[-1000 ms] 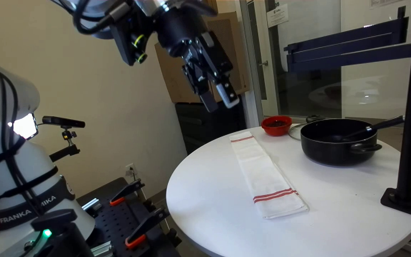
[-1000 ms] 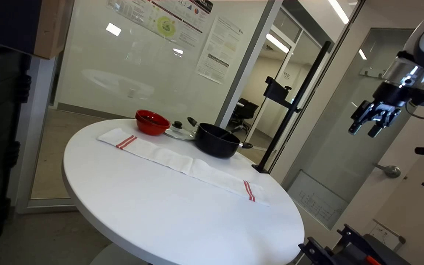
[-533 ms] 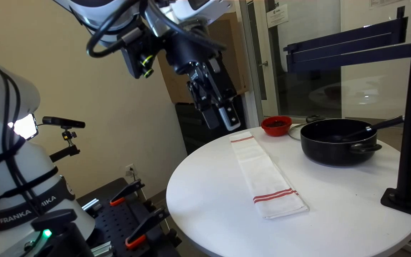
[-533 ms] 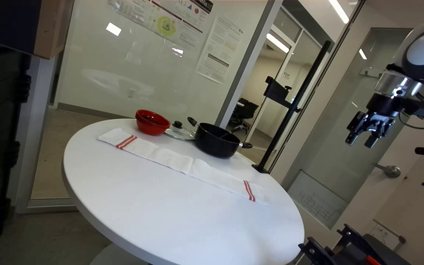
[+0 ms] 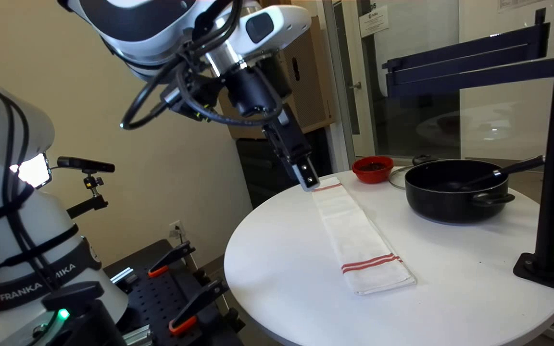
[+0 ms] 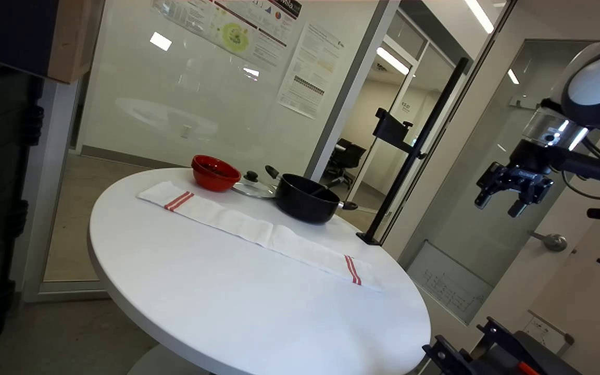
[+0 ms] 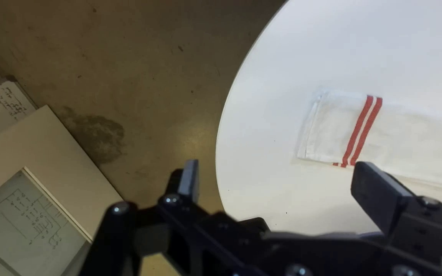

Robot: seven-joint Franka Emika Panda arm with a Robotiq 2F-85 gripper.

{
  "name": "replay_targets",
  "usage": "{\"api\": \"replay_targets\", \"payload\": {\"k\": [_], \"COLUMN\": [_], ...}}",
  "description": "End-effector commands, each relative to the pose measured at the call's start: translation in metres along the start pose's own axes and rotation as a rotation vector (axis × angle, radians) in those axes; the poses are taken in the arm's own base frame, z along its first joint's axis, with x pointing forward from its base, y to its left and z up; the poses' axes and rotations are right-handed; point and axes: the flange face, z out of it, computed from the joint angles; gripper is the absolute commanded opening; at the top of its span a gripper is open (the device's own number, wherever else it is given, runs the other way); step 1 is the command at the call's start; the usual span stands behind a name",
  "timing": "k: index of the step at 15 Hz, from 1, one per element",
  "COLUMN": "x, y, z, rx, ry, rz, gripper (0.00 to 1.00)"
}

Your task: Fold the tea towel

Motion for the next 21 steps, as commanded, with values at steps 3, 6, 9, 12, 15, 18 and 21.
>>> {"api": "replay_targets", "payload": {"k": [3, 6, 9, 12, 15, 18, 21], "x": [0.012, 0.014, 0.017, 0.024, 0.037, 0.052, 0.067], "y": [-0.017, -0.022, -0.021, -0.018, -0.024, -0.042, -0.065], "z": [0.039, 0.073, 0.107, 0.138, 0.159, 0.175, 0.187], "rx": [0.023, 0.014, 0.001, -0.011, -0.01, 0.024, 0.073], "ry": [0.035, 0.004, -0.054, -0.096, -0.095, -0.076, -0.064], "rz": [0.13, 0.139, 0.136, 0.129, 0.139, 0.146, 0.144], "gripper": [1.0, 1.0, 1.0, 1.0, 1.0, 1.0, 1.0]}}
